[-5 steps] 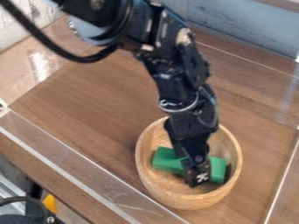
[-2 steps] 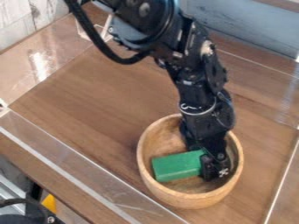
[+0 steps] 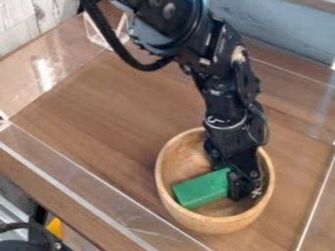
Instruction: Remove the green block from inside the brown bowl and put it on the table
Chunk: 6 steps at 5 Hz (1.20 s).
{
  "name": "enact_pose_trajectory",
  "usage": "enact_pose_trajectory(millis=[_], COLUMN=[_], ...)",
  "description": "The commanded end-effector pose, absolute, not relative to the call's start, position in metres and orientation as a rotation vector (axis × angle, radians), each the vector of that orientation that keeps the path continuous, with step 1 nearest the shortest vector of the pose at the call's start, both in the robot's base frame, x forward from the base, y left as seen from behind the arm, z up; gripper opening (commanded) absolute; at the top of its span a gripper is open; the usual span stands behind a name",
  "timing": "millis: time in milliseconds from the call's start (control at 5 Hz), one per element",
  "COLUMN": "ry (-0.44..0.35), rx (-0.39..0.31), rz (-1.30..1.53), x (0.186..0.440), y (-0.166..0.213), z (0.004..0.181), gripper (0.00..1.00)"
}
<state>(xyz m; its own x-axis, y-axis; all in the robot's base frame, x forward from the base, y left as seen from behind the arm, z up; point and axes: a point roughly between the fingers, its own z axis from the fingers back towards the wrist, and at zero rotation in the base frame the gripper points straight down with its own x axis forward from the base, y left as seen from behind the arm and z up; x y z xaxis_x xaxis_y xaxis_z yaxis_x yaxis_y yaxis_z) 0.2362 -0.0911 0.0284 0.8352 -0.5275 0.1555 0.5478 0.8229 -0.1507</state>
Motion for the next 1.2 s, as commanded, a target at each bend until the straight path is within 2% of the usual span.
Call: enact_pose_trajectory(millis=[0,400,1000], ry=[-0.154,-0.158,-0.171], rx=[-0.185,-0.197,-0.175], rz=[-0.515,-0.606,-0.472], x=[0.246,0.244,0.239], y=[-0.081,-0.073,-0.068], z=[0.052,0.072,0.089], gripper=[0.0,0.0,0.0])
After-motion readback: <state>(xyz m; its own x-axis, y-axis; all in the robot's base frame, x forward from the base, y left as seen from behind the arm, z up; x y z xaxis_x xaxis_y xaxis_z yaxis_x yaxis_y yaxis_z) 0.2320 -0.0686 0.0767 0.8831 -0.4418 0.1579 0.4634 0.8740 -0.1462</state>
